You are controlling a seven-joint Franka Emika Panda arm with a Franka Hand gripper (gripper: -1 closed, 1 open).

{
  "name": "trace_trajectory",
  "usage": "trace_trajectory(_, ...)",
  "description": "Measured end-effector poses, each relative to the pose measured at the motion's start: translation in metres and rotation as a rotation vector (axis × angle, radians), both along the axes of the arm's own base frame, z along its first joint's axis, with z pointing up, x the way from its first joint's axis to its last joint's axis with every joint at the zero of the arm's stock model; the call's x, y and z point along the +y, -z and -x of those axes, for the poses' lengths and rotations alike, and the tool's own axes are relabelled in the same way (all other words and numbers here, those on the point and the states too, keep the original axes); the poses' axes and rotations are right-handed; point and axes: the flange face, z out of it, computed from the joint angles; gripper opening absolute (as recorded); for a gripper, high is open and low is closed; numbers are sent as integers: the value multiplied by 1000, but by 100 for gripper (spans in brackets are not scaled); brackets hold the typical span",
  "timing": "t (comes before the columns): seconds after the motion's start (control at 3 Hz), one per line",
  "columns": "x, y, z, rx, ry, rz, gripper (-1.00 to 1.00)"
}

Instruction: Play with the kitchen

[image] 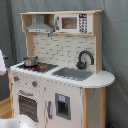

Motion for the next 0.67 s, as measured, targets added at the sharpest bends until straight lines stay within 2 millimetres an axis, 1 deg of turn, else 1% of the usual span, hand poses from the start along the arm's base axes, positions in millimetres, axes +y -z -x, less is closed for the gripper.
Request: trace_trajectory(0.67, -4, -26, -42, 121, -42, -30, 100)
